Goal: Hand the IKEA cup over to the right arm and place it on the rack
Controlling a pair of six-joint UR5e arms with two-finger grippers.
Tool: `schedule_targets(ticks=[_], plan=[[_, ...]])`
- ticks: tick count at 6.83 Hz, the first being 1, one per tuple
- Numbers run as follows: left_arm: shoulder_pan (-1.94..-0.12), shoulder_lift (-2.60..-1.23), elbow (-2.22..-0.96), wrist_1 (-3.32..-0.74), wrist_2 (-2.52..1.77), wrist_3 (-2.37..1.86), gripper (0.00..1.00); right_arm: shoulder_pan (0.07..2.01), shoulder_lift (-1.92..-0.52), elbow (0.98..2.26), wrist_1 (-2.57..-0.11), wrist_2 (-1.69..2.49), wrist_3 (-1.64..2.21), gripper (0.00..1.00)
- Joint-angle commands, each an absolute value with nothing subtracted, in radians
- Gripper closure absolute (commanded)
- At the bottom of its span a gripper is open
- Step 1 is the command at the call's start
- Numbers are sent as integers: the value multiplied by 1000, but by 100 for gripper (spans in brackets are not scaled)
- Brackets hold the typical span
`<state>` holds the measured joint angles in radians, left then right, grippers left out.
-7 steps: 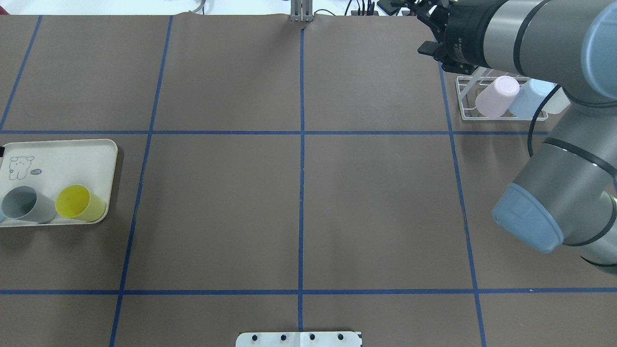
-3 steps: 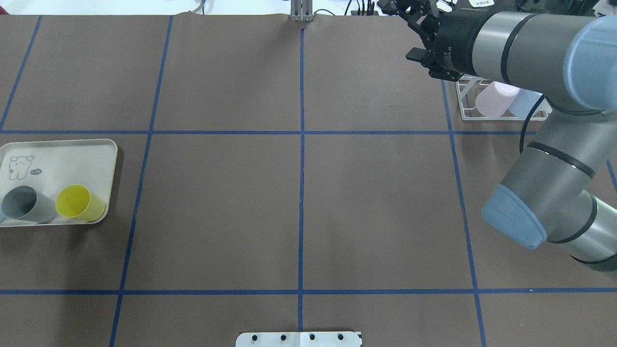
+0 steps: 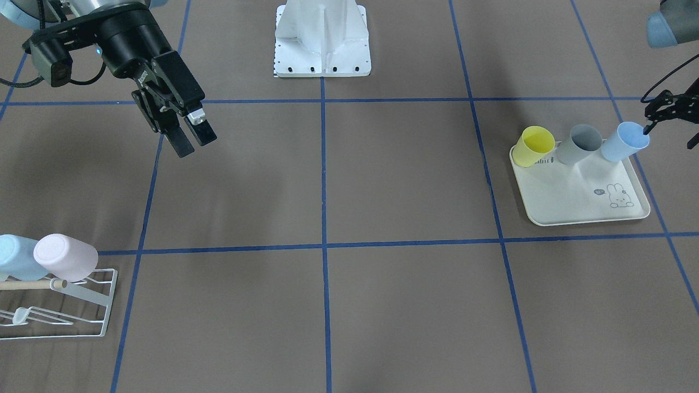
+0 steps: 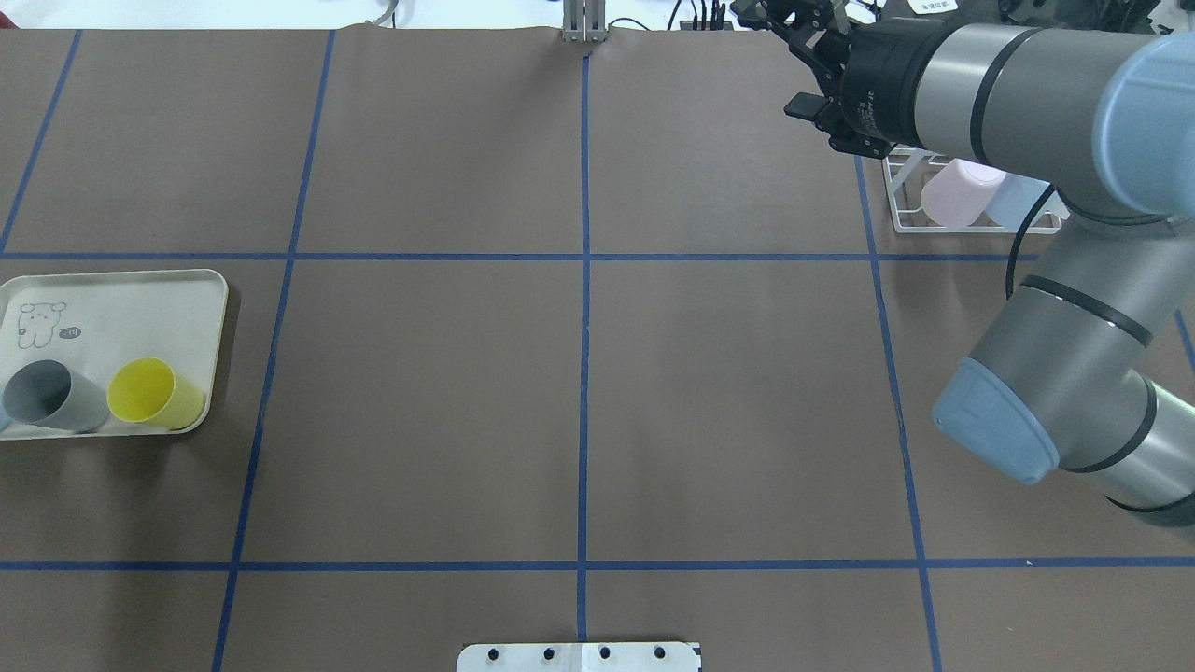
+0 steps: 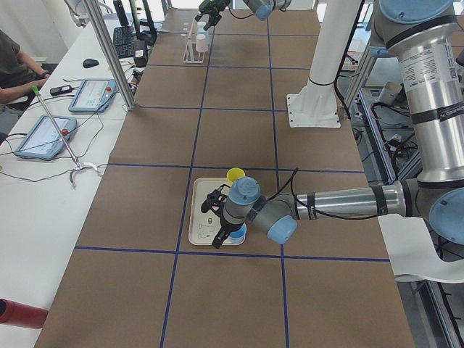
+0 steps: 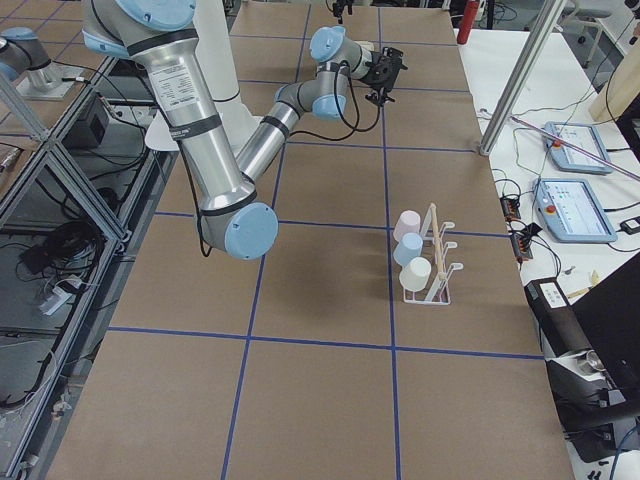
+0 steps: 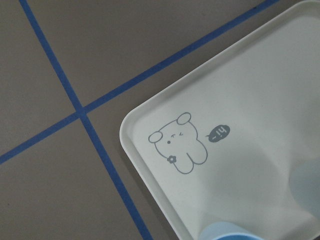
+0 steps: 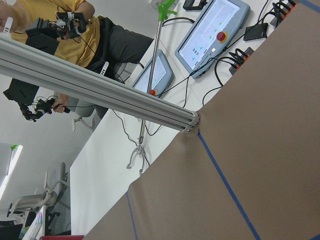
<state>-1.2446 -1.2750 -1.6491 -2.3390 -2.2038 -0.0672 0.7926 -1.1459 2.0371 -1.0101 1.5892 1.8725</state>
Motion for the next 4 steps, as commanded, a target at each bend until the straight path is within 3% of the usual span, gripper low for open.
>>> schedule_targets(ticks=[1, 4], plan=[[-1236, -1282, -1617, -2342, -2203, -81, 0, 792, -1146, 2043, -1008, 1591, 1891, 0], [-1233, -1285, -1617, -2341, -2203, -84, 0, 792, -1157, 2043, -1008, 1589, 1891, 0]])
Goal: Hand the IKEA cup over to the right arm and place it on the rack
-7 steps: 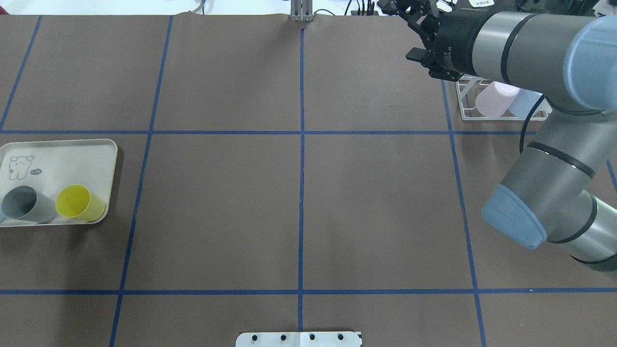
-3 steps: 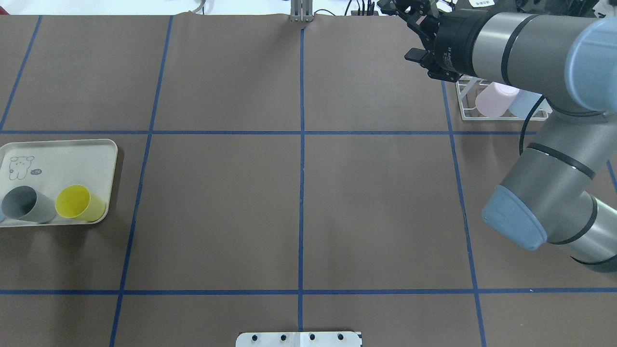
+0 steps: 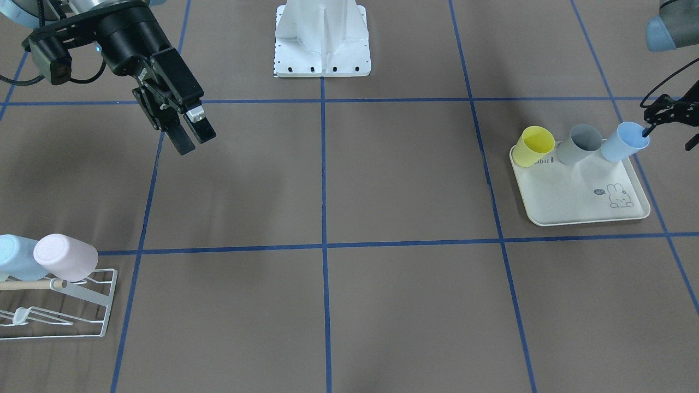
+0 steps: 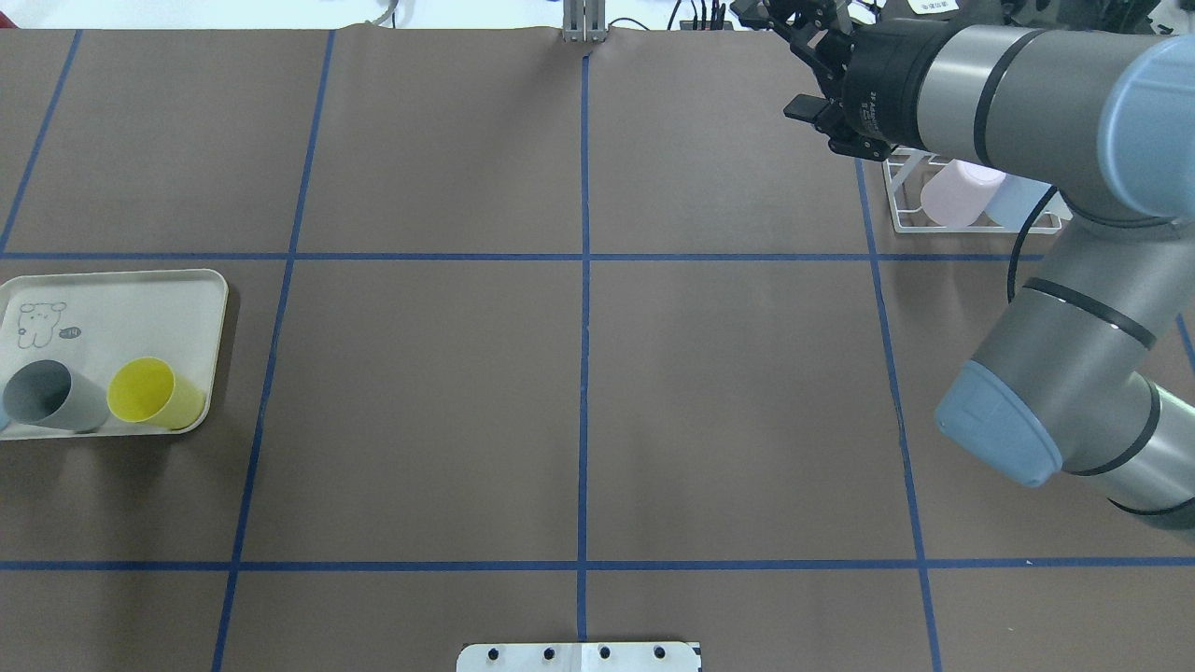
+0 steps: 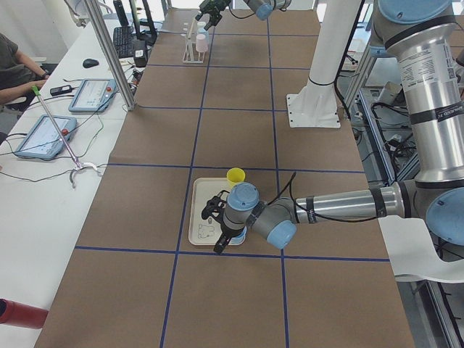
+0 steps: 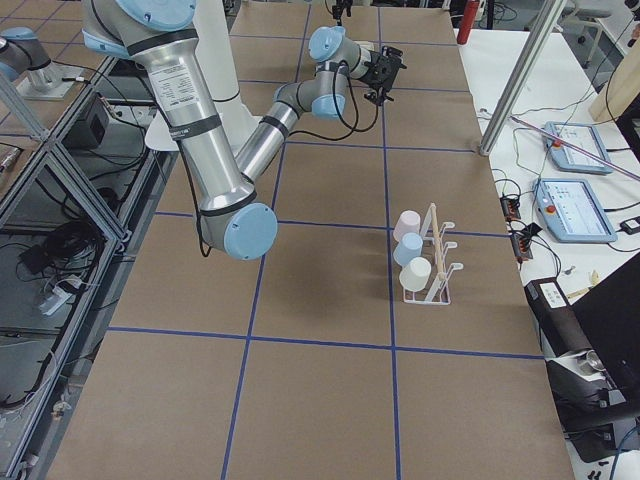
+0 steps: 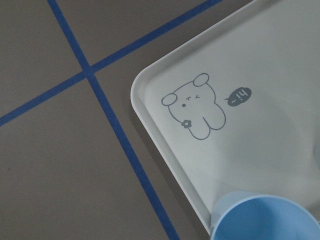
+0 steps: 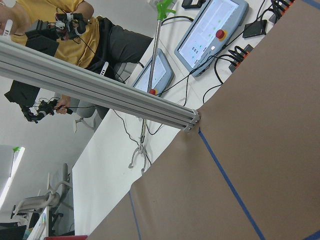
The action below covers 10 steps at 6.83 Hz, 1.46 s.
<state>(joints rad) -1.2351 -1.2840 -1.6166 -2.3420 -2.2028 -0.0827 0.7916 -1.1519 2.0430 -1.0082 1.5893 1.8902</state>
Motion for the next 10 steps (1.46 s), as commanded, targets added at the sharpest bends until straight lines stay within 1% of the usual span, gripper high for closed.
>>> schedule_targets(ticks=[1, 4, 5, 6, 7, 8, 10], plan=[[-1227, -1285, -1615, -2336, -2204, -89, 0, 792, -1161, 2043, -1008, 1591, 1890, 0], [-1166, -1284, -1603, -2338, -2212, -124, 0, 792, -1175, 2040, -980, 1591, 1890, 0], [-1160, -1284, -1600, -2339, -2212, -127, 1, 792, -1177, 2040, -980, 1589, 1890, 0], [-1160, -1285, -1597, -2339, -2210, -132, 46, 792, -1177, 2040, -980, 1589, 1890, 0], [-1160, -1289, -1595, -2339, -2210, -130, 88, 792, -1177, 2040, -980, 1589, 1890, 0], [-1160, -1290, -1594, -2339, -2210, -130, 100, 792, -1177, 2040, -980, 1591, 1890, 0], [-1160, -1290, -1600, -2342, -2214, -133, 100, 792, -1177, 2042, -980, 1591, 1890, 0]])
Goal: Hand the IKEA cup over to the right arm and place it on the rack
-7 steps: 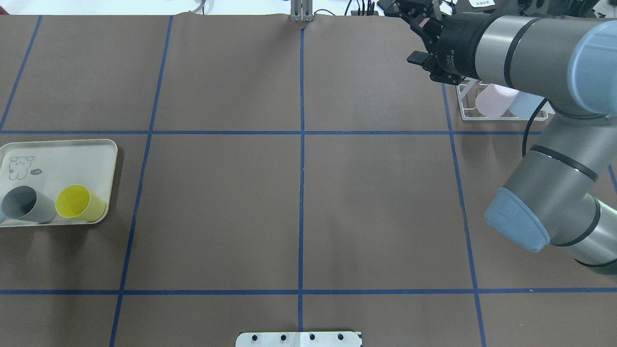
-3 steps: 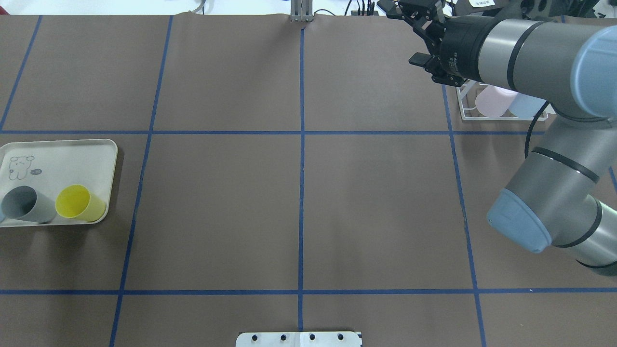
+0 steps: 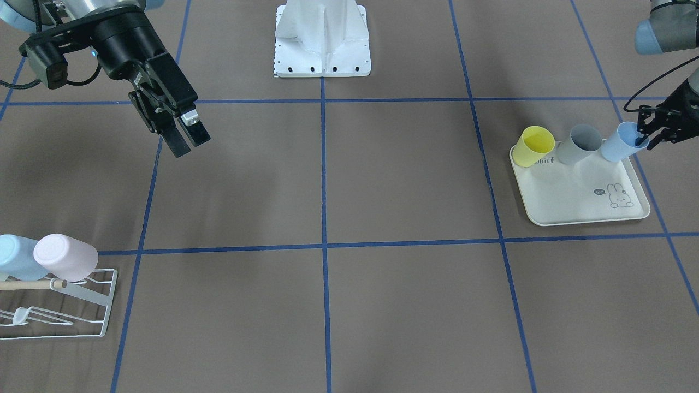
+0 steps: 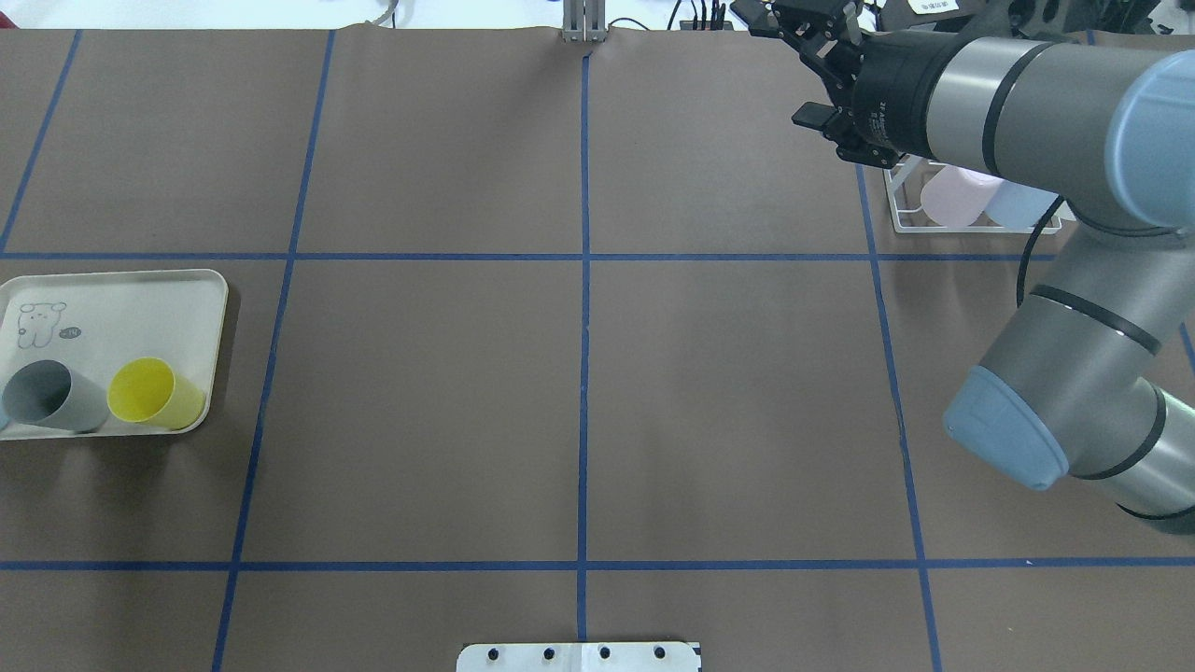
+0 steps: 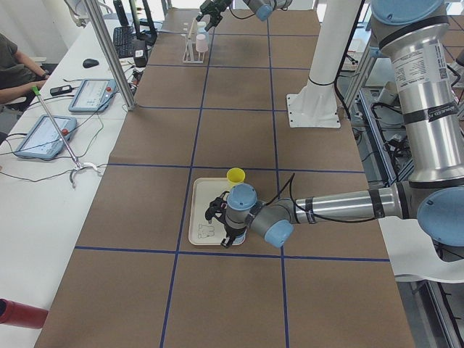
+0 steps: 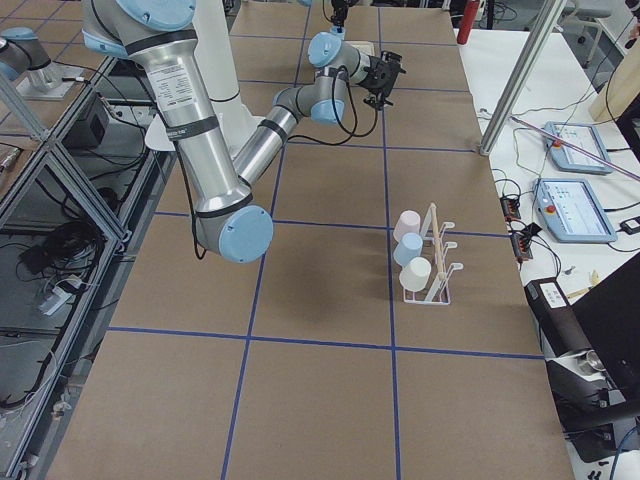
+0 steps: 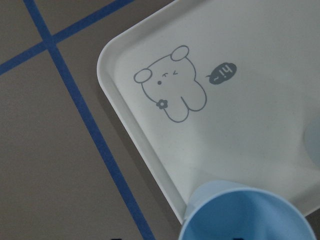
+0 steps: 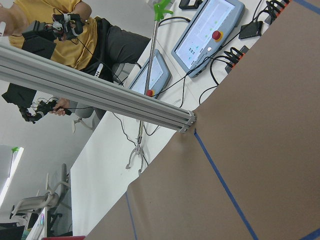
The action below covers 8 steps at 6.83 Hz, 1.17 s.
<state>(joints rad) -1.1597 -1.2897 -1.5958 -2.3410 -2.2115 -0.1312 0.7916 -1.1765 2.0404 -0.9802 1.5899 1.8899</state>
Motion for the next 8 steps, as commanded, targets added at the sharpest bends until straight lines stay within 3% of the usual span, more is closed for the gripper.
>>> schedule_targets(ticks=[1, 4, 8], plan=[[-1161, -1290, -1627, -2339, -2212, -188, 100, 792, -1177, 2042, -980, 1589, 1890, 0], [-1242, -1299, -1697, -2326, -2204, -212, 100, 792, -1177, 2045, -979, 1589, 1890, 0], [-1376, -1611, -1652, -2209, -2147, -473, 100, 792, -1178, 2046, -980, 1589, 1891, 0]])
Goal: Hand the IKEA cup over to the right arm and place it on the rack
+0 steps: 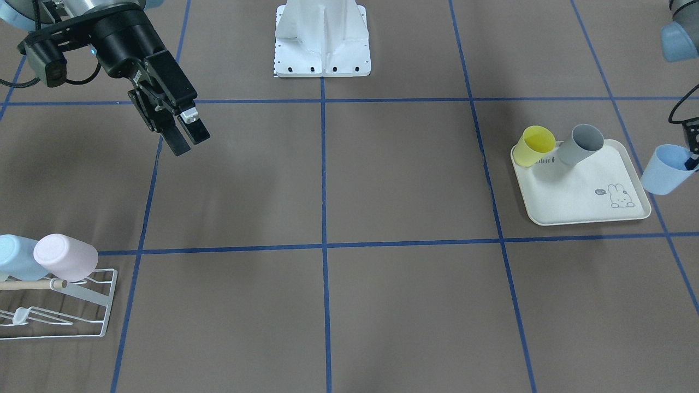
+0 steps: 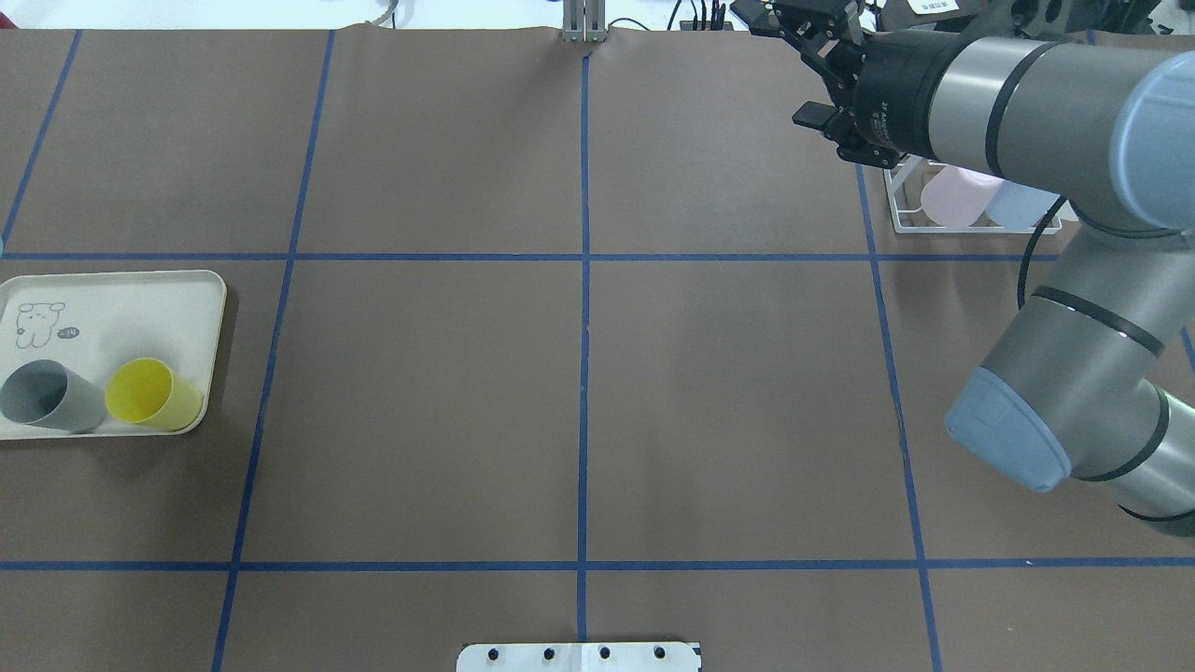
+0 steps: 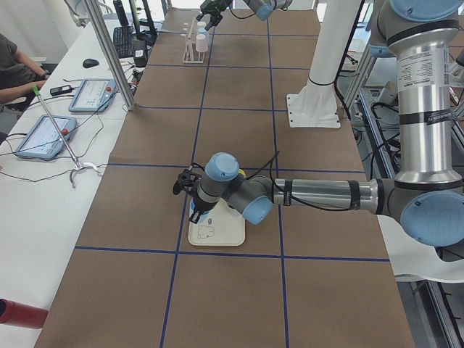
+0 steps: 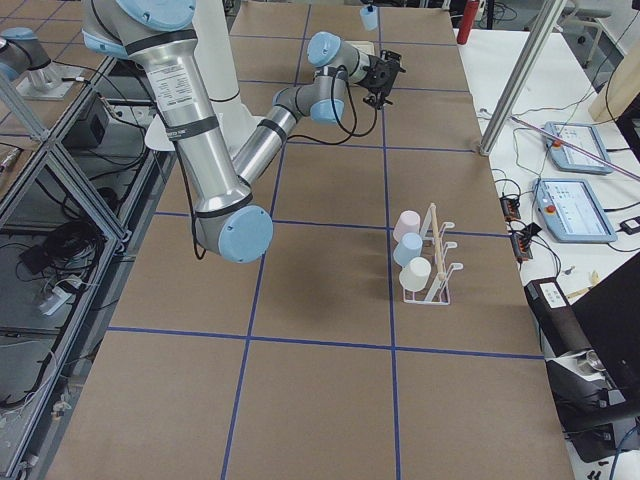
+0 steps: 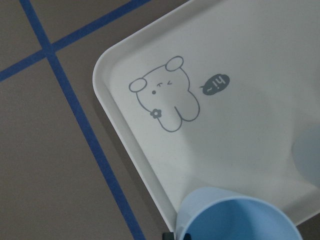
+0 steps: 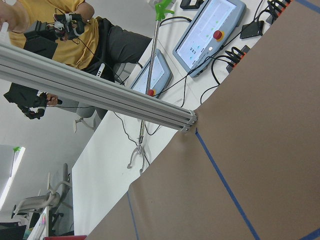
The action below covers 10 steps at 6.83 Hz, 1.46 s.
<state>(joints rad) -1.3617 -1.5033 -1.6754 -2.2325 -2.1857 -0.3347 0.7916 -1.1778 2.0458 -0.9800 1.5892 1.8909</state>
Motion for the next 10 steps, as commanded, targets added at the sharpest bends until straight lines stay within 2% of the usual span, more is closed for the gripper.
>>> schedule_targets(ticks=[1, 3, 5, 7, 9, 10], plan=[[-1371, -1694, -1619, -2220, -2131, -632, 100, 792, -1178, 2046, -980, 1589, 1891, 0], [-1355, -1784, -1631, -2303, -2143, -1009, 100, 792, -1180, 2046, -980, 1589, 1893, 0], [-1184, -1822, -1618, -2575, -2135, -1518, 100, 792, -1180, 2048, -979, 1589, 1893, 0], [-1042, -1925, -1631, -2708, -2001, -1922, 100, 792, -1178, 2048, -979, 1589, 1893, 0], [-889, -2062, -1626, -2740, -1799, -2229, 100, 792, -1167, 2049, -977, 1588, 1902, 0], [-812, -2130, -1621, -2758, -1682, -2341, 100, 790, -1172, 2034, -898, 1586, 1964, 0]])
